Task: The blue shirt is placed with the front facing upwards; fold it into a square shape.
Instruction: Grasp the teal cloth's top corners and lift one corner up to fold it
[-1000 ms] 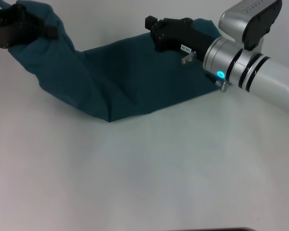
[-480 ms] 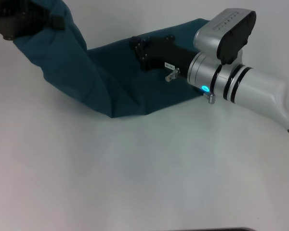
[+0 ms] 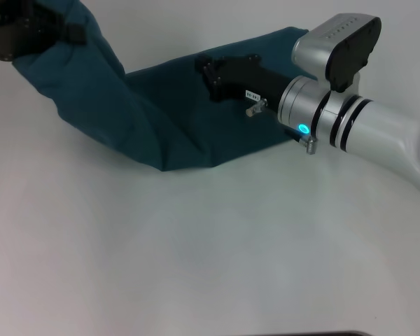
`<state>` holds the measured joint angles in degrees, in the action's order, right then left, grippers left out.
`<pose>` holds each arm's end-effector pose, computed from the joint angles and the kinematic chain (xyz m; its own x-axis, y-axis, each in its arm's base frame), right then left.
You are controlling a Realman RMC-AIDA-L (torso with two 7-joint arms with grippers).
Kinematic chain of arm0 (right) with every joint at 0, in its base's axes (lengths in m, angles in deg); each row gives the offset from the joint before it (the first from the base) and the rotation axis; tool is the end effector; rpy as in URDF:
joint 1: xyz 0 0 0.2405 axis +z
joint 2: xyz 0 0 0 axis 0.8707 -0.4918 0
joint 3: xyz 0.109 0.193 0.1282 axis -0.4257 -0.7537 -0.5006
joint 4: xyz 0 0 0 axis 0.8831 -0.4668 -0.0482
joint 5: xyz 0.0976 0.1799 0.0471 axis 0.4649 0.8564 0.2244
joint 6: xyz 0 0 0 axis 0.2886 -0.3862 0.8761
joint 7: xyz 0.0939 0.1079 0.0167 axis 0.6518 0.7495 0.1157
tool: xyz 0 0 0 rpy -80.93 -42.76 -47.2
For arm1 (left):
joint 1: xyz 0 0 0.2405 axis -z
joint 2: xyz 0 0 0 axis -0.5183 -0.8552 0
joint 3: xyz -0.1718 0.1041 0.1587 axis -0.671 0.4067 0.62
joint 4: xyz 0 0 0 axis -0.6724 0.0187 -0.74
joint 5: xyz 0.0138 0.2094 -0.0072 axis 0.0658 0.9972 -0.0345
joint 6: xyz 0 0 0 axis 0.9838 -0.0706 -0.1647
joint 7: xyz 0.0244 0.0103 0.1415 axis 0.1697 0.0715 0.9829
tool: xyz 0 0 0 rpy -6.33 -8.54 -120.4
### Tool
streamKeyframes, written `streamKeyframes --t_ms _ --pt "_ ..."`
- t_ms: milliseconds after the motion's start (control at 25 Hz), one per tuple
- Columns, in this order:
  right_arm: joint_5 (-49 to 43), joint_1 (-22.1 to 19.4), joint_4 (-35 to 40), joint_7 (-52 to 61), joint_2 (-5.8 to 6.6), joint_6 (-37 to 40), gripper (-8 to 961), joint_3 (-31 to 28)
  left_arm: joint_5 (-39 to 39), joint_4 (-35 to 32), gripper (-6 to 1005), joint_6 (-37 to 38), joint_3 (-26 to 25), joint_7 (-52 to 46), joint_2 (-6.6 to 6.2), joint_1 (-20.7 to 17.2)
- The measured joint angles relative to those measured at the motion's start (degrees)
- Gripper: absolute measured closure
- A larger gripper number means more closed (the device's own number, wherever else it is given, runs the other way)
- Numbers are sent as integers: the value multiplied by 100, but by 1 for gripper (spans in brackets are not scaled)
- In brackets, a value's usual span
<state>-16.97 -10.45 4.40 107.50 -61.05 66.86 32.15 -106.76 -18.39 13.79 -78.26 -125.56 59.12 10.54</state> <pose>0.2107 0.3679 -0.1292 0.6792 -0.3374 -0.6519 -0.6592 -0.6710 -0.3395 -0.2214 0.3809 0.1010 0.1534 0.9299 0.3342 0.9683 -0.2090 0.1369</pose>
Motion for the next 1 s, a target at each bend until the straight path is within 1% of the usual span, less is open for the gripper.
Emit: streamKeyframes --t_ms 120,400,680,800,880,1000 --pt "-5 -40 -8 64 0 37 954 -13 40 -23 921 -28 10 10 -28 -18" --pt "-47 -64 45 616 7 173 954 -39 79 10 921 -133 59 26 -22 -93" --pt "-1197 36 124 2043 29 82 953 -43 41 169 921 -84 75 30 -29 -23" --pt "-1624 57 232 2504 38 77 953 -33 7 406 922 32 78 31 14 17" --pt "-1861 88 268 2639 27 66 953 -66 4 477 922 50 81 32 40 33" --pt "-1931 138 275 2675 16 21 953 -74 -2 484 922 59 86 34 47 45"
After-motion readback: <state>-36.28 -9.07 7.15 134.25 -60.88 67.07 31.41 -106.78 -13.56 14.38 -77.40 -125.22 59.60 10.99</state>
